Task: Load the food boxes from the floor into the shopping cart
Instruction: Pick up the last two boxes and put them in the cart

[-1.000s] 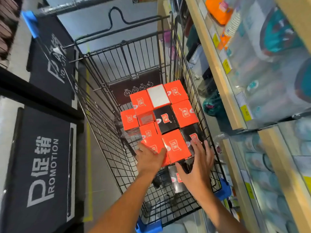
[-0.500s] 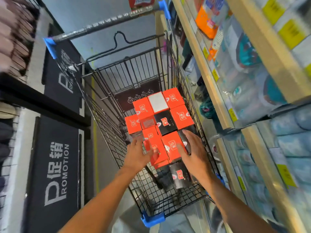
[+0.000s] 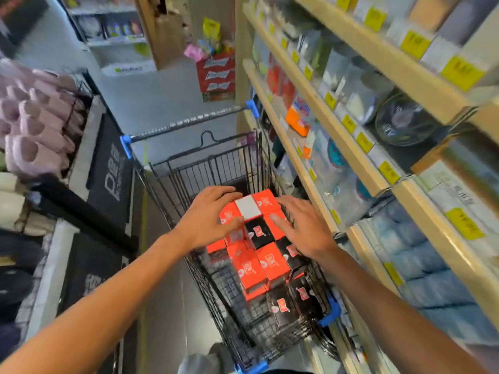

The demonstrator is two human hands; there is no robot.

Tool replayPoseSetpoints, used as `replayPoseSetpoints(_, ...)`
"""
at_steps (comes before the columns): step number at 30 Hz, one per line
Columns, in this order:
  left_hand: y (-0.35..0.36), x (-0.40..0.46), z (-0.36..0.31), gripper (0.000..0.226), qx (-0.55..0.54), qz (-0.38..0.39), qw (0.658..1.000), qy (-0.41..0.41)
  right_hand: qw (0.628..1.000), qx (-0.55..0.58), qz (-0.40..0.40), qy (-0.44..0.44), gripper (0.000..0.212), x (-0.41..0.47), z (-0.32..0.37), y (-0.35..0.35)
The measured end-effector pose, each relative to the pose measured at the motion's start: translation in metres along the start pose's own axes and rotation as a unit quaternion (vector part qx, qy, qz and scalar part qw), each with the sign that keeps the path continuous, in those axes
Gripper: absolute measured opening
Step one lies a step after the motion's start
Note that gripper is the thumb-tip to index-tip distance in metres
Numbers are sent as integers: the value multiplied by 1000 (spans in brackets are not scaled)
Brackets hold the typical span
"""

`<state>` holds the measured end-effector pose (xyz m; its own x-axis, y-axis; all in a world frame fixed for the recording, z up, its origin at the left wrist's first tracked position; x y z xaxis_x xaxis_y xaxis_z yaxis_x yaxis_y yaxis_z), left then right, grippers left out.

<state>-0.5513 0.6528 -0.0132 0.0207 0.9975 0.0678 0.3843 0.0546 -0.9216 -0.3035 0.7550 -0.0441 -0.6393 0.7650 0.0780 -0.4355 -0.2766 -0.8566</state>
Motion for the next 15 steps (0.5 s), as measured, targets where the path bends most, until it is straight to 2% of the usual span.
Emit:
replayPoseSetpoints(4,-45,4,7,69,56,-13,996,65,998,-58,3,19,71,-5,27,-35)
replayPoseSetpoints(8,-74,7,11,79,84,17,991,102,993,-104,5,52,79,-21,55,-59)
replayPoseSetpoints(15,-83,6,-13,85,61,79,976,192,981,-125,-20,144,90,-76,92,-87)
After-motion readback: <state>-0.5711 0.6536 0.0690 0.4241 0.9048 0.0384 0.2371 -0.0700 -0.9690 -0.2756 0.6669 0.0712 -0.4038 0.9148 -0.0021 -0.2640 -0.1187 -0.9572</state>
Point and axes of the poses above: each hand's wrist, its own x-axis towards the middle knuckle, its own y-axis out of the palm, z = x × y, the point moved 1 cm from there along x, towards the middle knuckle, and after that the axes turned 1 degree about z, right-handed, at the moved point
